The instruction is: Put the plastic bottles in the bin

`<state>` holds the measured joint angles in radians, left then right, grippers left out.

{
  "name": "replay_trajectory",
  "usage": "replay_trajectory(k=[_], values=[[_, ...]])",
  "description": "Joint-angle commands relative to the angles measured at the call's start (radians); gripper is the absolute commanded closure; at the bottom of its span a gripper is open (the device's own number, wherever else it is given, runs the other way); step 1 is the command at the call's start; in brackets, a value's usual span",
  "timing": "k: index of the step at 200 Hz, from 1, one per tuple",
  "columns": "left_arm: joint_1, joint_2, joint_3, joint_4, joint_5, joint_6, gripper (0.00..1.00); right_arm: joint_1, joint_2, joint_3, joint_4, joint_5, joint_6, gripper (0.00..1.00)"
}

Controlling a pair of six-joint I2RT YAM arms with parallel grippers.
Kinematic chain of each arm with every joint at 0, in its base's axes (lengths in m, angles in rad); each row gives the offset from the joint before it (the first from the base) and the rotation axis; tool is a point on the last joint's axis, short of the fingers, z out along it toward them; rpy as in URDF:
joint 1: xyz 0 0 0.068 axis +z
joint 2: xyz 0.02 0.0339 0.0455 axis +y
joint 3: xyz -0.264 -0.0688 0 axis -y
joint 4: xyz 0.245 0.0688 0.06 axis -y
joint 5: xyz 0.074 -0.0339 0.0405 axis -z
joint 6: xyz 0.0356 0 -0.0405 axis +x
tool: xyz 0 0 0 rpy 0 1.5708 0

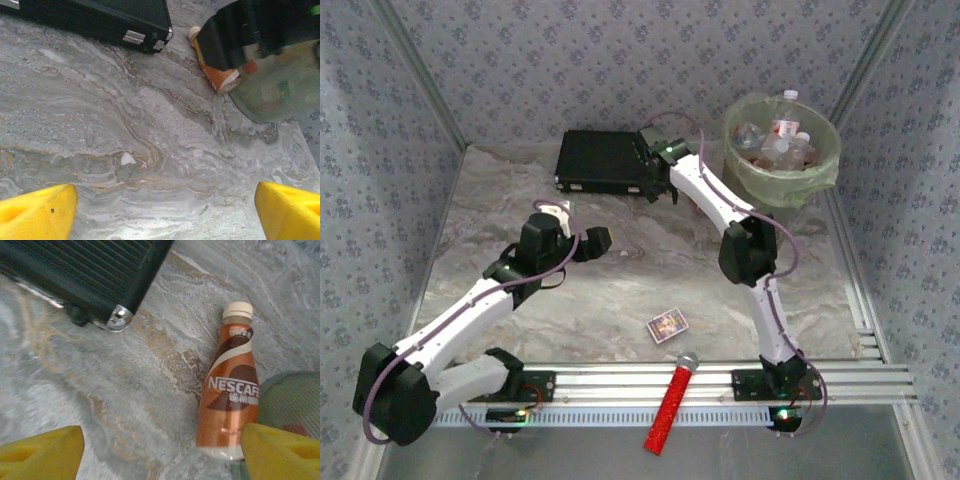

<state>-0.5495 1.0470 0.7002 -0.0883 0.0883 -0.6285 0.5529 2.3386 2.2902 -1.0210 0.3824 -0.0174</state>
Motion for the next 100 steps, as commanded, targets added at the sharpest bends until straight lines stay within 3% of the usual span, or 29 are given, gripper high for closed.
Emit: replay_trajectory(k=[1, 35, 100], values=[[0.006, -0.037, -0.018, -0.03, 0.002, -0.001, 0.09, -0.05, 0.05, 0.063, 0.009, 0.079, -0.012, 0.12], [0.01, -0.046, -0.029, -0.035, -0.005, -0.007, 0.09, -0.105, 0.092, 0.052, 0.004, 0.056, 0.007, 0.09], [0.014, -0.019, -0.031, -0.004, 0.008, -0.031, 0.1, -0.154, 0.159, 0.069, -0.01, -0.036, -0.025, 0.12]])
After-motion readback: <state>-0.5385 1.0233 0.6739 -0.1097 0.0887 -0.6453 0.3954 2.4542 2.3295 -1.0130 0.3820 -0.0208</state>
